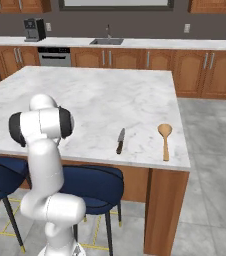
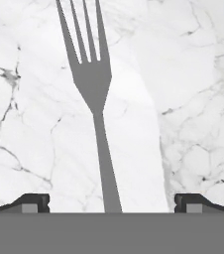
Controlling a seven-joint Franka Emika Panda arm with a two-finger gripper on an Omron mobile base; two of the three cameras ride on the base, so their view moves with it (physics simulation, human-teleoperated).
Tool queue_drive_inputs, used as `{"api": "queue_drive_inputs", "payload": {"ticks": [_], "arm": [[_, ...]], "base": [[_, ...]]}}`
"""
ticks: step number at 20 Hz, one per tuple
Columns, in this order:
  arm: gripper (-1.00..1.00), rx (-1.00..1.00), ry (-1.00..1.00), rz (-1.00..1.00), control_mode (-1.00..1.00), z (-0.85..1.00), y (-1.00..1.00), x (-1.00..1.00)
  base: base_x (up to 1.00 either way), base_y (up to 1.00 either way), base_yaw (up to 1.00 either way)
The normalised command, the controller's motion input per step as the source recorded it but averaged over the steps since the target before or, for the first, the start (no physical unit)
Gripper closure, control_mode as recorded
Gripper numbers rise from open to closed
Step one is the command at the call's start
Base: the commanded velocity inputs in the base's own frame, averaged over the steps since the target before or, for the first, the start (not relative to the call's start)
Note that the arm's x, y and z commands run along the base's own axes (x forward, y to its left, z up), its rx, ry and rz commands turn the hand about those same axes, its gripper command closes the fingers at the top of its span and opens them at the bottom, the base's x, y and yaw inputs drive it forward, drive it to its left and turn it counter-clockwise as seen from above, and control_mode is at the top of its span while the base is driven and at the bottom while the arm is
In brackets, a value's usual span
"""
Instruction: Pick up the metallic utensils from the counter and place them in the open drawer. Make sure not to pick up any wooden utensils.
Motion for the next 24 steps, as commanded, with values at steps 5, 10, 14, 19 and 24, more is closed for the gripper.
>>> {"api": "queue_drive_inputs", "payload": {"ticks": [5,10,14,19,24], "arm": [[-1.0,0.0,0.03,0.0,-1.0,-0.33,0.01,0.31],[-1.0,0.0,0.0,0.0,-1.0,-0.18,0.0,0.26],[-1.0,0.0,0.02,0.0,-1.0,-0.24,0.0,0.08],[-1.0,0.0,0.0,0.0,-1.0,-0.24,0.01,0.06],[1.0,0.0,0.0,0.0,-1.0,-0.23,0.0,0.02]], "base": [[0.0,0.0,0.0],[0.0,0.0,0.0],[0.0,0.0,0.0],[0.0,0.0,0.0],[0.0,0.0,0.0]]}}
